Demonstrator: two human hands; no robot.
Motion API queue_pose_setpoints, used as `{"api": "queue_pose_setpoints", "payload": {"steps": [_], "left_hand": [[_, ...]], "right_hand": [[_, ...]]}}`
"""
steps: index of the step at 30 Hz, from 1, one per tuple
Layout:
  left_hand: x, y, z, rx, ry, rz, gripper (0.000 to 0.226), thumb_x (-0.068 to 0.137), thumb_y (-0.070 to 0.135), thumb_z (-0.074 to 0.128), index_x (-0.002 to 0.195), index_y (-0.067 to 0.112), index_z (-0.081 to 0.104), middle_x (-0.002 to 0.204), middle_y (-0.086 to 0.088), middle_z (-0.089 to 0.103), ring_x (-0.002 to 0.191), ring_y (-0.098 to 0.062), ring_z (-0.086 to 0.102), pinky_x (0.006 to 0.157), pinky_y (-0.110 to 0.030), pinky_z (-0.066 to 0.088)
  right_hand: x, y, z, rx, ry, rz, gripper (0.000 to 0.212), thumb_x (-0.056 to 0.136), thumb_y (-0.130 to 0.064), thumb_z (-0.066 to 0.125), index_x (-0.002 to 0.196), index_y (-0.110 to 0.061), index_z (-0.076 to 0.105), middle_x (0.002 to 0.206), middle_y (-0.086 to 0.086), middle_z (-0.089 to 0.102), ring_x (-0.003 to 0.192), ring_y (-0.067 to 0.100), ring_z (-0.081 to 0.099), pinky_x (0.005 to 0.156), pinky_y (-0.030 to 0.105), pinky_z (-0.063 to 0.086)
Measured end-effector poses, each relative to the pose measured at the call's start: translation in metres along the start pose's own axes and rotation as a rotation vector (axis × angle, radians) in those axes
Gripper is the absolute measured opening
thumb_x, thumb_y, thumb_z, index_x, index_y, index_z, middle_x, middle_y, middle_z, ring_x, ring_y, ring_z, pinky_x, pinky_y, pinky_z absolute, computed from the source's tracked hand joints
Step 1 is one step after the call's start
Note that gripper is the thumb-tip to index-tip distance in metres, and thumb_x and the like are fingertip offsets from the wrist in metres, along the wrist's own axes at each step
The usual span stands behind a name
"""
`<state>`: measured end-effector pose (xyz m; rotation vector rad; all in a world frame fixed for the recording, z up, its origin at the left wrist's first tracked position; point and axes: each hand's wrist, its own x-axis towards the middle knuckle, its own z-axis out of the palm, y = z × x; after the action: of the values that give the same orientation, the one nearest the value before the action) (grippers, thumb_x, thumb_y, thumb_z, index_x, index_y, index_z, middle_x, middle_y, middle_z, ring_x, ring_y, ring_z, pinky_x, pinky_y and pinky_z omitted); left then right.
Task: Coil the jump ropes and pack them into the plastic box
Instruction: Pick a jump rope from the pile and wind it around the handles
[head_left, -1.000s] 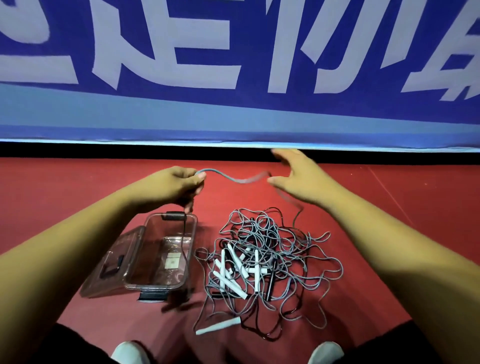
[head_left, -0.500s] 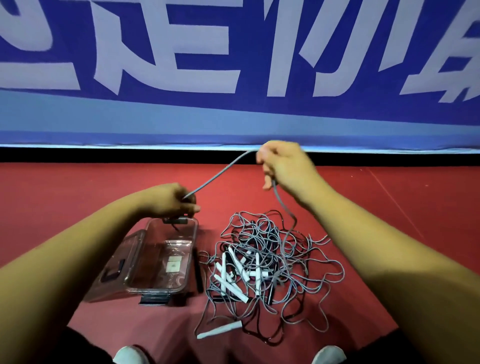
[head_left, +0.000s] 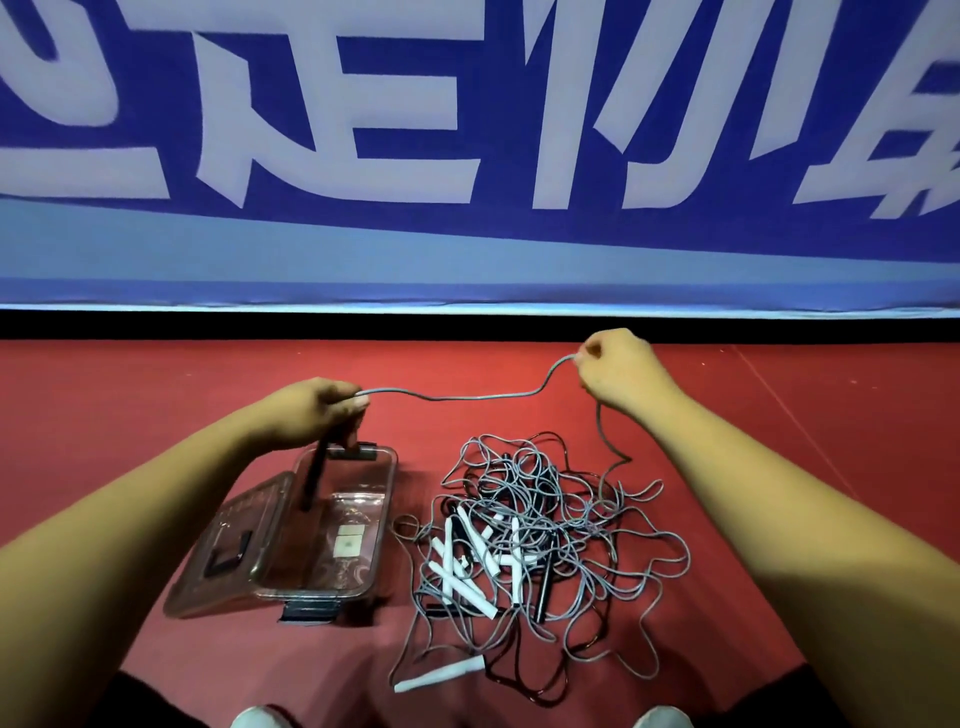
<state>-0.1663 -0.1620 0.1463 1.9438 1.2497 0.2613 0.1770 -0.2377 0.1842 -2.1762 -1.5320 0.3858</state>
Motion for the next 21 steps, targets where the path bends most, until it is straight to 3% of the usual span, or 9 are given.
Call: {"api": "queue_pose_setpoints", "payload": {"steps": [2, 5, 6, 8, 9, 11, 14, 17, 21], "left_hand": [[-0.006, 0.022, 0.007, -0.144, -0.111, 0.047, 0.033, 0.102, 0.030, 0.048, 0.080, 0.006, 0.054, 0.060, -0.010, 0.053, 0.065, -0.038, 0.059, 0.065, -0.038, 0.041], [-0.014, 0.057, 0.022, -0.269, -0.204, 0.126, 0.030, 0.104, 0.026, 0.044, 0.085, 0.004, 0.051, 0.053, -0.006, 0.041, 0.052, -0.024, 0.057, 0.054, -0.027, 0.039], [-0.016, 0.067, 0.026, -0.300, -0.214, 0.142, 0.029, 0.104, 0.023, 0.043, 0.086, 0.002, 0.050, 0.051, -0.004, 0.038, 0.048, -0.022, 0.053, 0.050, -0.024, 0.039], [-0.019, 0.078, 0.030, -0.364, -0.231, 0.155, 0.027, 0.104, 0.019, 0.043, 0.086, 0.000, 0.049, 0.049, -0.004, 0.034, 0.041, -0.018, 0.047, 0.045, -0.019, 0.039], [-0.019, 0.080, 0.031, -0.390, -0.236, 0.156, 0.026, 0.103, 0.019, 0.044, 0.086, 0.000, 0.050, 0.048, -0.004, 0.033, 0.040, -0.016, 0.045, 0.045, -0.019, 0.039], [-0.018, 0.077, 0.030, -0.442, -0.228, 0.143, 0.026, 0.100, 0.024, 0.050, 0.088, 0.001, 0.053, 0.050, -0.005, 0.034, 0.041, -0.015, 0.044, 0.049, -0.023, 0.040], [-0.015, 0.063, 0.024, -0.490, -0.220, 0.087, 0.023, 0.090, 0.027, 0.069, 0.086, 0.008, 0.058, 0.056, -0.006, 0.041, 0.044, -0.017, 0.045, 0.055, -0.029, 0.032], [-0.017, 0.055, 0.021, -0.505, -0.283, 0.001, 0.017, 0.086, 0.023, 0.070, 0.073, 0.018, 0.060, 0.058, -0.006, 0.032, 0.036, -0.013, 0.033, 0.046, -0.027, 0.019], [-0.013, 0.070, 0.018, -0.969, -0.197, -0.011, 0.023, 0.090, 0.020, 0.055, 0.068, 0.018, 0.047, 0.049, 0.006, 0.026, 0.030, -0.004, 0.020, 0.033, -0.018, 0.009]], "right_hand": [[-0.016, -0.021, 0.004, -0.020, -0.067, -0.140, 0.046, 0.089, -0.019, 0.059, 0.134, -0.011, 0.055, 0.122, 0.014, 0.066, 0.117, 0.029, 0.059, 0.096, 0.029, 0.043], [-0.045, -0.055, 0.023, 0.269, -0.361, -0.328, 0.057, 0.092, -0.031, 0.062, 0.144, -0.016, 0.043, 0.141, 0.007, 0.053, 0.127, 0.018, 0.051, 0.109, 0.029, 0.037], [-0.051, -0.064, 0.032, 0.350, -0.447, -0.347, 0.051, 0.092, -0.030, 0.062, 0.139, -0.015, 0.049, 0.137, 0.007, 0.057, 0.123, 0.017, 0.055, 0.108, 0.030, 0.040], [-0.054, -0.071, 0.042, 0.448, -0.558, -0.341, 0.023, 0.094, -0.022, 0.060, 0.114, -0.011, 0.064, 0.098, 0.004, 0.074, 0.093, 0.023, 0.066, 0.084, 0.031, 0.051], [-0.055, -0.072, 0.042, 0.504, -0.596, -0.324, 0.010, 0.095, -0.015, 0.057, 0.099, -0.010, 0.066, 0.072, 0.000, 0.072, 0.076, 0.026, 0.064, 0.068, 0.029, 0.050], [-0.049, -0.067, 0.038, 0.636, -0.612, -0.266, 0.017, 0.097, -0.004, 0.050, 0.084, -0.008, 0.061, 0.044, -0.005, 0.051, 0.057, 0.024, 0.060, 0.052, 0.023, 0.045], [-0.036, -0.054, 0.025, 0.801, -0.424, -0.182, 0.021, 0.098, -0.001, 0.046, 0.083, -0.005, 0.060, 0.048, -0.003, 0.036, 0.039, 0.013, 0.046, 0.047, 0.024, 0.043], [-0.021, -0.037, 0.020, 0.889, -0.234, -0.087, 0.021, 0.097, -0.004, 0.047, 0.082, -0.006, 0.062, 0.047, -0.005, 0.036, 0.037, 0.011, 0.034, 0.048, 0.026, 0.036], [-0.016, -0.020, 0.027, 0.759, -0.322, -0.143, 0.025, 0.100, -0.020, 0.052, 0.083, -0.006, 0.063, 0.051, -0.002, 0.038, 0.041, 0.013, 0.036, 0.046, 0.024, 0.038]]}}
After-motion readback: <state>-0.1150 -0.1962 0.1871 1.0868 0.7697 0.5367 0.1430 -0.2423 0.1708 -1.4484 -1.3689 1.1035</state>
